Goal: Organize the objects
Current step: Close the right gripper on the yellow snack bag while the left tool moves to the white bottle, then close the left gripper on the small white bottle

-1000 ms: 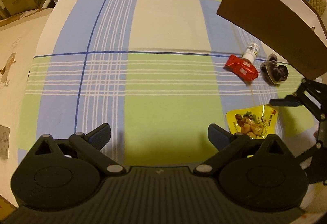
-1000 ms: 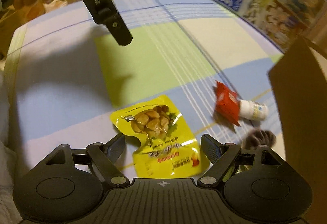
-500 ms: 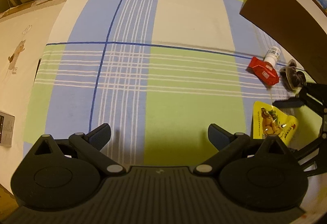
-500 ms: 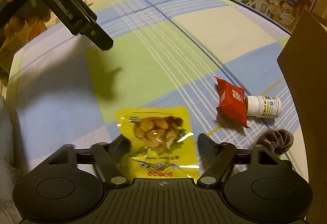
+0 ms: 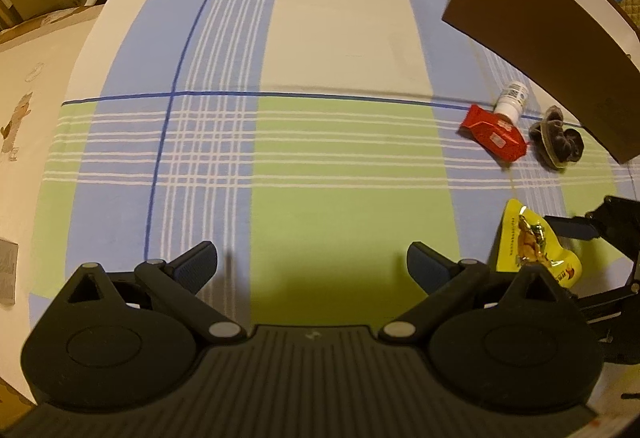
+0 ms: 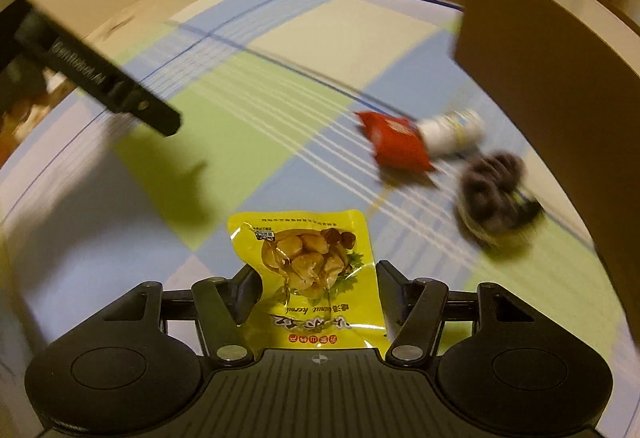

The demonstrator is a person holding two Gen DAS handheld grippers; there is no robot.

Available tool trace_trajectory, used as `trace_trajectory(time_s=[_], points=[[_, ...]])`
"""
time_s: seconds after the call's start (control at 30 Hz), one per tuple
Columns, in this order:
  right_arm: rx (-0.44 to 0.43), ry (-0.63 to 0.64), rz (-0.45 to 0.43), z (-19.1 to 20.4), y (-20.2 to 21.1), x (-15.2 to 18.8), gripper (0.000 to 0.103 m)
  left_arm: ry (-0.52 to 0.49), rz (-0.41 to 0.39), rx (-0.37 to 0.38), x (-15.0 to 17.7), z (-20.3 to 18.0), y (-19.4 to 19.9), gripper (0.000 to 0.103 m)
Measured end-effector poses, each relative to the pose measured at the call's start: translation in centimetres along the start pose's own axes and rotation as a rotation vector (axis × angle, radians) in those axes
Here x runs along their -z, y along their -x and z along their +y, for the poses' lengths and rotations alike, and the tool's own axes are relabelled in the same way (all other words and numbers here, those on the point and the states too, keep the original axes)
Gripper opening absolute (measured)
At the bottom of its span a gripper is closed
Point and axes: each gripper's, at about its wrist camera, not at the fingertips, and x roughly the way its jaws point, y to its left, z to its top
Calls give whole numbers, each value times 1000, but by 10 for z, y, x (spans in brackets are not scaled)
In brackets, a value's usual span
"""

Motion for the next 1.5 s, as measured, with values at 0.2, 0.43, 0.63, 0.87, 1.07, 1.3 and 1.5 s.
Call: trace_trajectory(time_s=[0.2,0.43,0.63,0.87,1.07,1.3,1.5], points=[[96,-190,-7,-21,20,23,58,-41,-11,16,-2,-14,-1,99],[231,-391,-27,-58,42,54,58,-140,-36,45,-9,-40,-5,96],[313,-511,-31,-88,61,75,58,-293,-93,92,-26,-77,-10,89],[379,-613,-46,-115,76,95,58,-432,-143,154,-63,-131,-20,75],[392,-634,-58,-124,83,103,58,-514,-137,158,-89,-159,-41,60],[395,-616,-59,-123,82,103,58,-566,-87,177,-103,-175,-64,42],[399,-607,-55,-123,79,101,59,-576,-69,198,-104,-183,-74,30]])
